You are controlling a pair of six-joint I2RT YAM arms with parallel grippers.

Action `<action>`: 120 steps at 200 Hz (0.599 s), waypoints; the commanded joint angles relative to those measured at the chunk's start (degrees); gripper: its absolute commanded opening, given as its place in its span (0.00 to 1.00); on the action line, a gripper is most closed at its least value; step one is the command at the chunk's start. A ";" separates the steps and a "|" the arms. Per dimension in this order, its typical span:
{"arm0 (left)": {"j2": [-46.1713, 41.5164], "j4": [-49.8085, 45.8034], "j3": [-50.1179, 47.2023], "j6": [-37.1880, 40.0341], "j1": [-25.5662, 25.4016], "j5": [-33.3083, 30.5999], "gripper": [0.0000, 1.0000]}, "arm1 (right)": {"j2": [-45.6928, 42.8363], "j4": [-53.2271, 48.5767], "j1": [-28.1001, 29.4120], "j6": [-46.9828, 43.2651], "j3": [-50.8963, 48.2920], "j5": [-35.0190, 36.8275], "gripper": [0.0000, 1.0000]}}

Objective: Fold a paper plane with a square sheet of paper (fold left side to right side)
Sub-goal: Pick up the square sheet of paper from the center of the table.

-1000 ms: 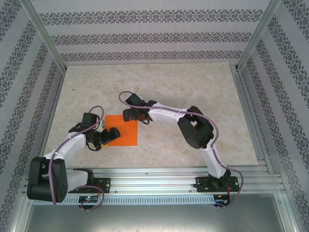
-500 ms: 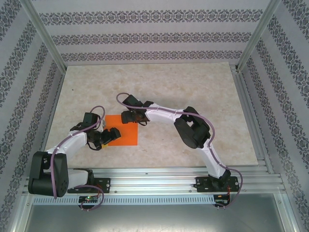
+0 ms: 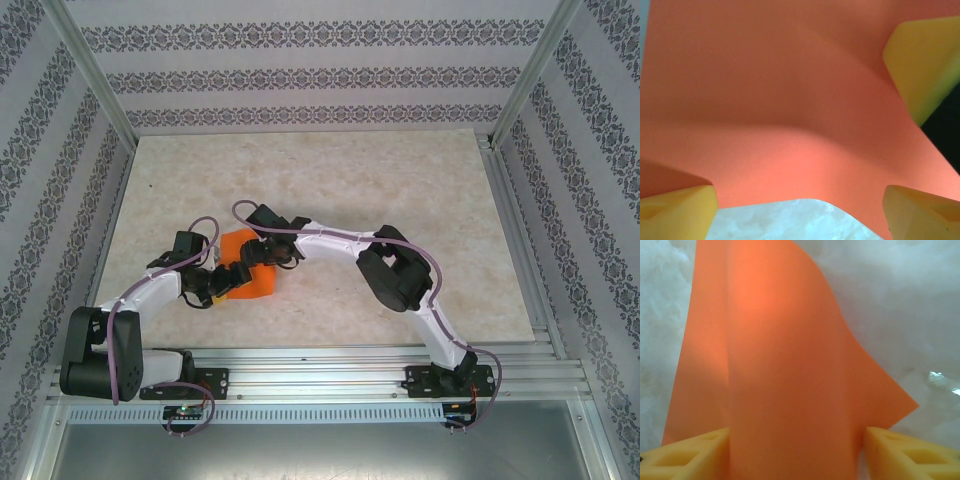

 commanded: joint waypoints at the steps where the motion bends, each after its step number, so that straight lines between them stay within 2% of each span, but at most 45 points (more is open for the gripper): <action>1: 0.89 3.07 -0.89 0.05 0.03 0.29 0.88 | -1.48 2.33 -0.56 1.54 -2.26 -4.49 0.58; 60: -7.95 0.30 3.02 0.03 0.03 1.11 0.90 | -10.02 10.77 -3.68 3.98 -12.49 -6.21 0.30; 120: -13.85 -3.80 12.53 0.71 0.21 -1.14 0.93 | -24.40 22.95 -9.63 4.46 -28.49 -9.27 0.22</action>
